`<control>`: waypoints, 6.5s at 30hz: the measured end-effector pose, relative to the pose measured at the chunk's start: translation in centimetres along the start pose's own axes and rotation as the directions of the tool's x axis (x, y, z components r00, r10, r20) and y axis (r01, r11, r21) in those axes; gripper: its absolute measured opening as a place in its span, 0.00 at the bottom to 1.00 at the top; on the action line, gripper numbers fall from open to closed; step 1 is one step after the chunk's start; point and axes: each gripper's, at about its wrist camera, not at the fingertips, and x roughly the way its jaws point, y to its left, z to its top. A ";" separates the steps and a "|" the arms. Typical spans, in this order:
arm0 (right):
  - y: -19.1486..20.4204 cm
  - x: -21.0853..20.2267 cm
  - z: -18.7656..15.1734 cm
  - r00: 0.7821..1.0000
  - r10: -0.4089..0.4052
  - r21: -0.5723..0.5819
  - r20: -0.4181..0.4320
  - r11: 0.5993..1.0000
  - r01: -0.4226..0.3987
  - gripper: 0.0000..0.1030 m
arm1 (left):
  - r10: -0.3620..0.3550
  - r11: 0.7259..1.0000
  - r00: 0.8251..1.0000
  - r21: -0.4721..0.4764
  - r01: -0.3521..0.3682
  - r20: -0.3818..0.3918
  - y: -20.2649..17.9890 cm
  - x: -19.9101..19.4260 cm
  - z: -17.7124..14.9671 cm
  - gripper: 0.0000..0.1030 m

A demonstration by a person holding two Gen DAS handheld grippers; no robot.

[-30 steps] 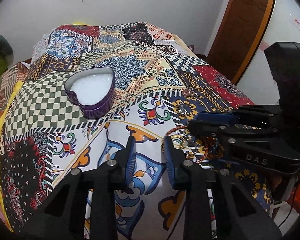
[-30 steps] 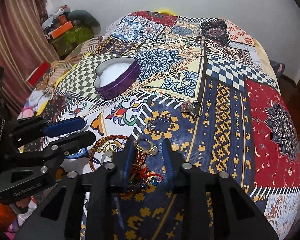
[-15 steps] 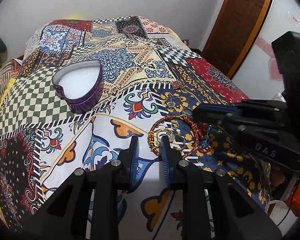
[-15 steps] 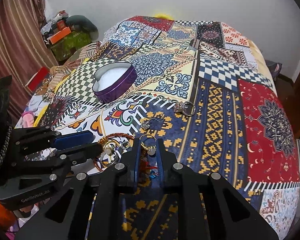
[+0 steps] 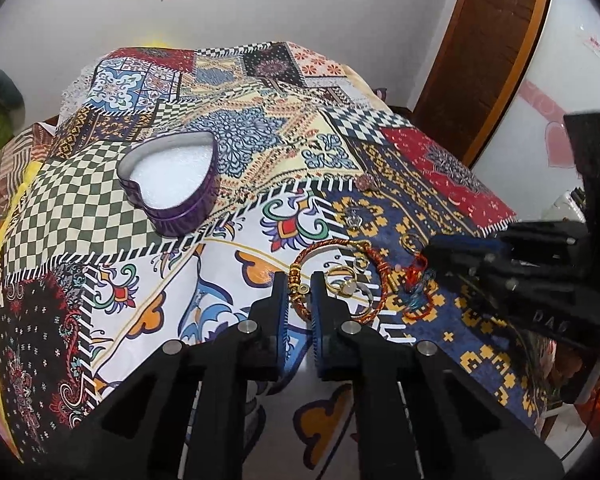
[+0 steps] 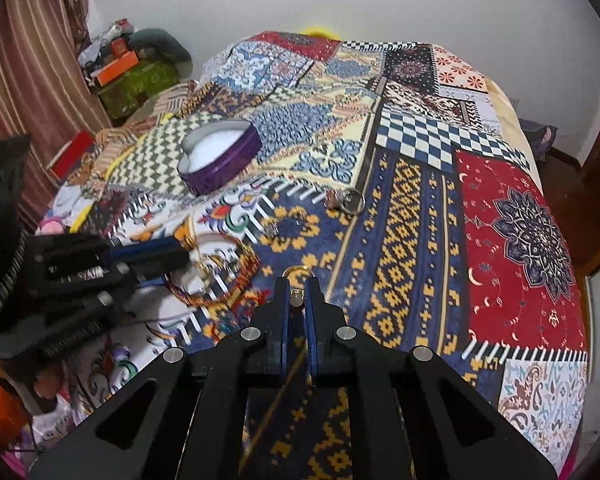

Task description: Organize jewelry

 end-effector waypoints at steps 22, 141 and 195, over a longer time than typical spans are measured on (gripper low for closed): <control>0.4 0.5 0.6 0.998 -0.051 -0.023 0.033 0.998 0.052 0.17 | -0.031 1.000 0.994 -0.003 0.031 0.103 0.0 -3.0 1.5 0.09; 3.7 4.7 12.0 1.000 0.009 -0.064 0.000 0.998 -0.009 0.43 | 0.229 0.969 0.973 0.096 -0.226 -0.024 12.6 5.1 3.7 0.09; -3.2 4.4 4.9 0.998 -0.051 -0.045 -0.044 0.998 0.049 0.27 | 0.020 0.996 0.999 0.089 -0.017 -0.035 2.8 3.4 5.9 0.40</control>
